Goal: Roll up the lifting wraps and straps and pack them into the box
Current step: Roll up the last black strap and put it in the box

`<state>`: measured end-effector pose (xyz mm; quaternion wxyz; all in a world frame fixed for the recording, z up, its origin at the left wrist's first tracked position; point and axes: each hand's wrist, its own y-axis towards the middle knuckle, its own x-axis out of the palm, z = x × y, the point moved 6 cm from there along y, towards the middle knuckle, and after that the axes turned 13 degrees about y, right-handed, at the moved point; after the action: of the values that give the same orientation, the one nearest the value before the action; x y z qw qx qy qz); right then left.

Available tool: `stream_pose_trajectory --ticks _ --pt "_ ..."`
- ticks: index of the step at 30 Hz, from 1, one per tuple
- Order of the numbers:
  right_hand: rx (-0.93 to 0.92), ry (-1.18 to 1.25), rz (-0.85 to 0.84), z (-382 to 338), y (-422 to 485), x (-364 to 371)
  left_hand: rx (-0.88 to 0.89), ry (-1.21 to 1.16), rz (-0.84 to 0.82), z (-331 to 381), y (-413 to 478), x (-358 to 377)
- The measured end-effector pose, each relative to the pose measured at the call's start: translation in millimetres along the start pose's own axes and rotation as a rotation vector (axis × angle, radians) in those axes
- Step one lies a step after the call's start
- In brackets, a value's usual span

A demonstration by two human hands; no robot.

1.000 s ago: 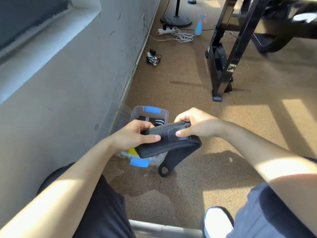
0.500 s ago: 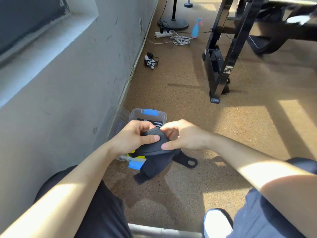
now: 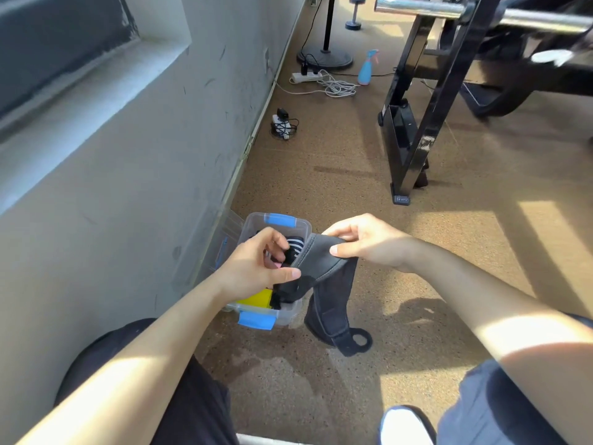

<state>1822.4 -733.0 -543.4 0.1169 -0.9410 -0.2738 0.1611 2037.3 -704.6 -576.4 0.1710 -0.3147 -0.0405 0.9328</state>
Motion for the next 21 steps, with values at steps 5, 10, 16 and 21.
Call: stream_pose_trajectory --ticks 5,10,16,21 --pt "-0.011 0.034 -0.007 1 0 -3 0.071 0.139 -0.063 8 0 5" --pt "0.008 -0.051 0.087 -3 -2 1 0.034 -0.019 -0.024 11 1 4" --pt "-0.013 -0.031 0.031 -3 -7 38 -0.025 -0.162 0.073 15 -1 6" --pt "0.031 0.082 0.144 6 -4 30 -0.074 -0.196 0.184 14 -4 2"
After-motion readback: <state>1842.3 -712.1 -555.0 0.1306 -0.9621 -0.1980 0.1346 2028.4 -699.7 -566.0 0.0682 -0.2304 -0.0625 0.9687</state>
